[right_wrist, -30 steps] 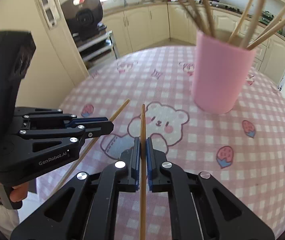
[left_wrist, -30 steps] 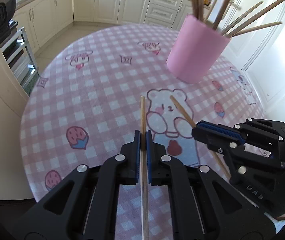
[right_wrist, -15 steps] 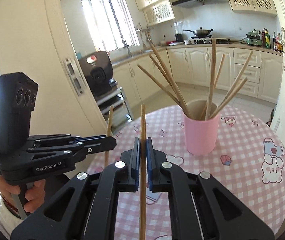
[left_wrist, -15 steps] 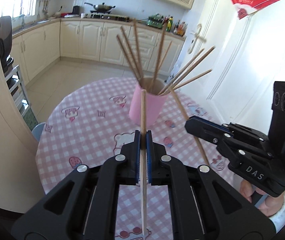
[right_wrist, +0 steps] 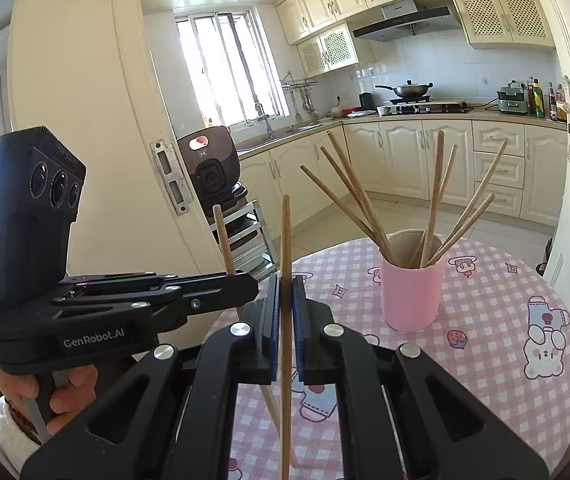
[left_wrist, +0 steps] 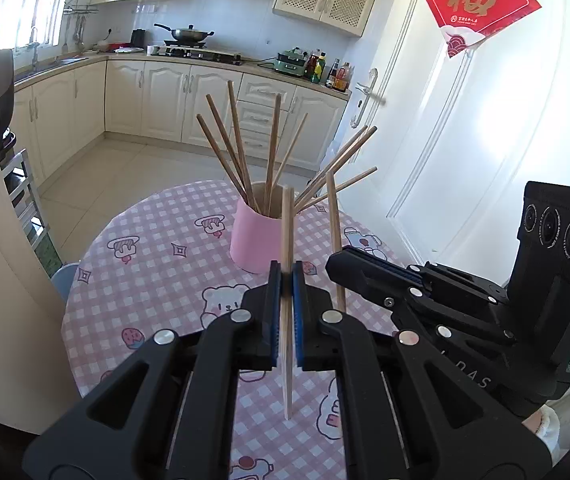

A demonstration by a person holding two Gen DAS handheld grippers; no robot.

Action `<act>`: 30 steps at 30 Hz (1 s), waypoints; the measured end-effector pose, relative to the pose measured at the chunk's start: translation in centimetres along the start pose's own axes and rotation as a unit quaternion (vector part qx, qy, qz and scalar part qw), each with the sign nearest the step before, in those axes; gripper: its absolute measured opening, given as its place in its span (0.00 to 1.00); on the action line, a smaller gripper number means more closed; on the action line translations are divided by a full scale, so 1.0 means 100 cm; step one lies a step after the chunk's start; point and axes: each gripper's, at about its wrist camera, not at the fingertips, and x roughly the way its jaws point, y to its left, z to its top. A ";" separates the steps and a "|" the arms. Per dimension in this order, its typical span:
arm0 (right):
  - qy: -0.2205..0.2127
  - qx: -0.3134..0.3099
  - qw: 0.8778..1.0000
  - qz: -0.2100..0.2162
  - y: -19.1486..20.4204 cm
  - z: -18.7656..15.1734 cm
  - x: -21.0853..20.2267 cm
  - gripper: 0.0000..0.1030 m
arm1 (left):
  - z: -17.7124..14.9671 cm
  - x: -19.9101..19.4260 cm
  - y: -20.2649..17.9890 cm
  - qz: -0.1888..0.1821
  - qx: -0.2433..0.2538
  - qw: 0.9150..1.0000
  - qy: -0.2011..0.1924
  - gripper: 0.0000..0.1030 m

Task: Organize utensils
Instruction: 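Lift both held chopsticks and carry them over the pink cup, then lower the chopsticks into the pink cup with both grippers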

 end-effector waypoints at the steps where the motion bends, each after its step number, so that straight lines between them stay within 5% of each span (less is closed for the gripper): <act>1: -0.003 0.001 1.000 -0.004 -0.001 0.000 0.000 0.05 | 0.000 -0.001 -0.001 0.001 0.000 1.000 -0.002 0.06; 13: -0.022 -0.004 0.999 -0.045 -0.018 0.005 -0.009 0.05 | 0.015 -0.002 -0.002 0.008 0.013 1.000 -0.023 0.06; 30: -0.121 -0.021 0.985 -0.118 -0.053 0.063 -0.021 0.05 | 0.097 0.005 -0.046 0.017 0.075 0.992 -0.105 0.05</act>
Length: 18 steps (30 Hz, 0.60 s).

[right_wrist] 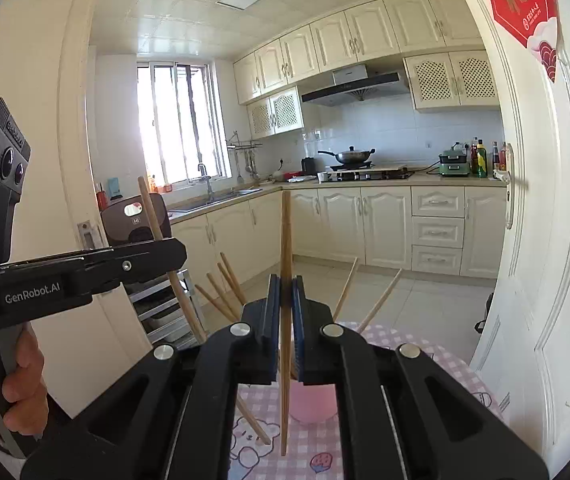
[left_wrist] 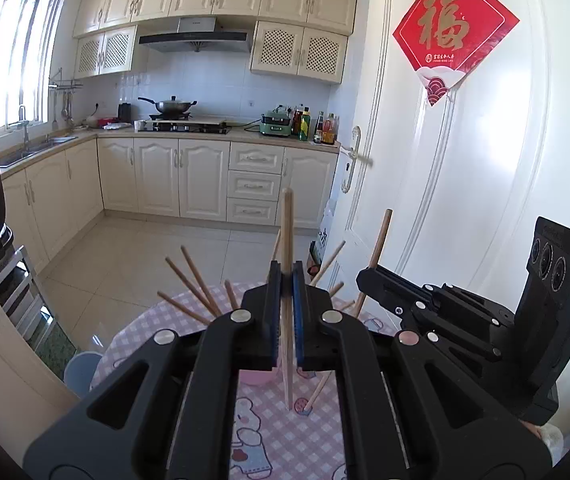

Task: Organize utensils
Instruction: 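Lower the chopsticks into the pink cup with both grippers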

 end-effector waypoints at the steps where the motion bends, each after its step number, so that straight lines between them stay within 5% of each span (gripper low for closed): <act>1: -0.007 -0.002 1.000 -0.004 -0.001 0.003 0.002 0.05 | 0.005 0.003 -0.002 0.001 0.003 1.000 -0.003 0.05; 18: -0.074 -0.028 0.996 -0.051 -0.012 0.021 0.037 0.05 | 0.037 0.037 -0.001 0.041 0.002 0.997 -0.061 0.05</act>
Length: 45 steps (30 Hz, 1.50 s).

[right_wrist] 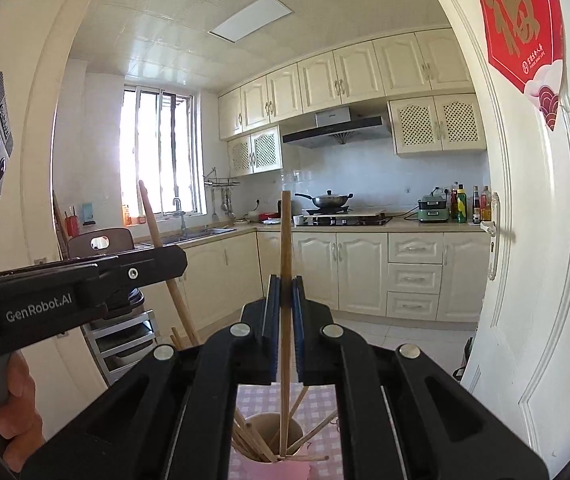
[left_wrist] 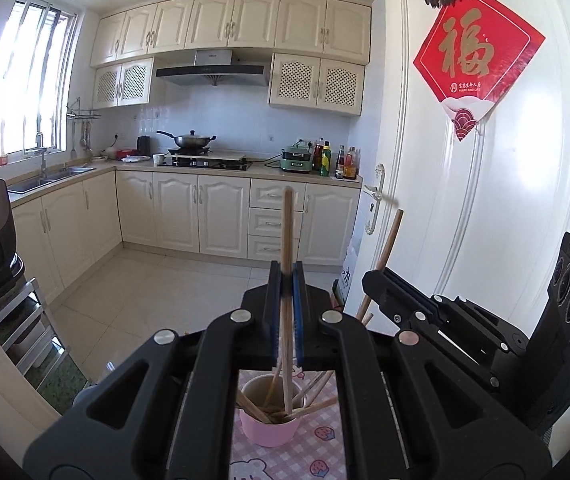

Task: Organize utensils
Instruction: 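Lower the chopsticks into the pink cup with both grippers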

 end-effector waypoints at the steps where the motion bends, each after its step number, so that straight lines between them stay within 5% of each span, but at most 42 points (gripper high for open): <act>1: -0.001 -0.002 1.000 -0.002 0.002 0.000 0.001 0.05 | -0.003 0.000 0.001 0.001 -0.001 1.000 -0.001 0.05; 25: 0.068 -0.004 0.998 0.017 0.003 -0.027 0.014 0.05 | -0.058 0.037 -0.004 0.015 0.034 0.997 0.067 0.06; 45: 0.104 -0.008 0.994 0.018 0.010 -0.032 0.010 0.06 | -0.059 0.026 0.013 0.002 -0.008 0.995 0.096 0.07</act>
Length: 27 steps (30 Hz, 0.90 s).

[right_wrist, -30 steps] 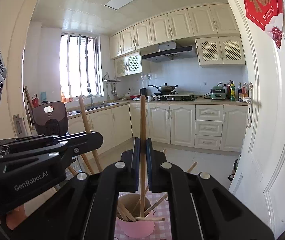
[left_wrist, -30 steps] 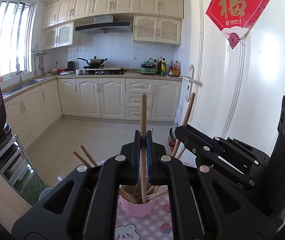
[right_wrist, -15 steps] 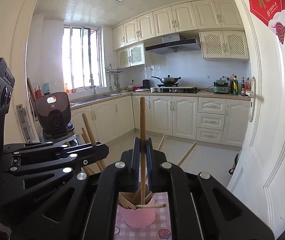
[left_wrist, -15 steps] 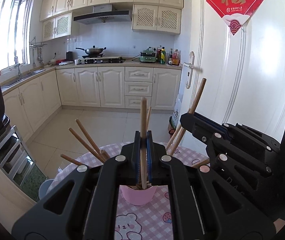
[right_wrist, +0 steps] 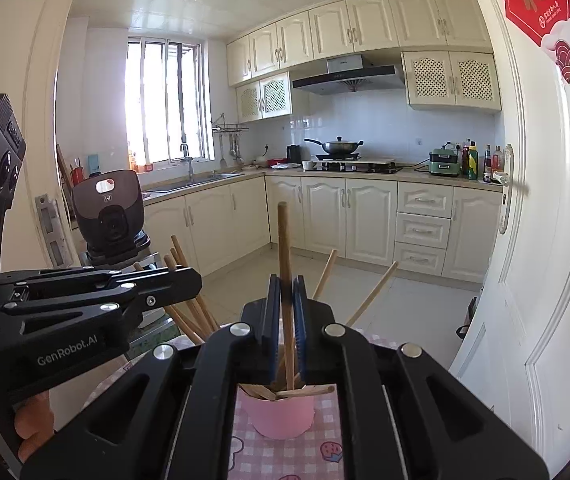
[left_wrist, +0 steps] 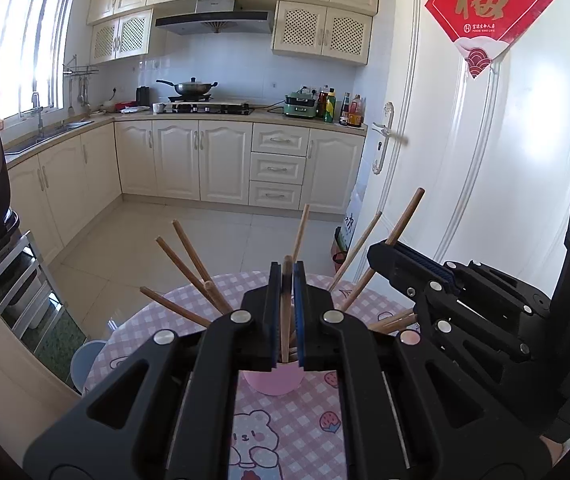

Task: Organize utensils
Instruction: 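Lower the chopsticks into the pink cup with both grippers, then open both grippers and pull them back from the cup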

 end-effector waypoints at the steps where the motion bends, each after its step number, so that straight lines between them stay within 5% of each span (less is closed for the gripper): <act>1: 0.002 0.000 1.000 0.000 0.001 0.000 0.000 0.06 | 0.000 -0.001 0.001 0.000 -0.002 1.000 0.000 0.07; 5: 0.010 0.001 1.000 0.000 0.002 -0.003 -0.002 0.07 | -0.001 -0.008 0.003 -0.001 -0.008 1.000 -0.001 0.10; 7: 0.011 0.002 1.000 -0.003 0.002 -0.003 -0.004 0.13 | -0.002 -0.012 0.003 0.005 -0.007 1.000 -0.005 0.34; 8: 0.011 0.003 1.000 -0.005 0.002 -0.003 -0.005 0.19 | -0.003 -0.018 0.003 0.009 -0.008 1.000 -0.017 0.58; 9: 0.009 0.004 1.000 -0.007 0.002 -0.003 -0.007 0.24 | -0.004 -0.024 0.003 0.014 -0.007 0.999 -0.031 0.61; 16: 0.000 0.008 1.000 -0.009 0.007 -0.003 -0.026 0.36 | -0.008 -0.043 0.007 0.024 -0.007 0.999 -0.036 0.62; 27: 0.004 0.007 1.000 -0.004 0.032 -0.024 -0.069 0.64 | -0.046 -0.091 0.016 0.051 -0.003 0.997 -0.056 0.84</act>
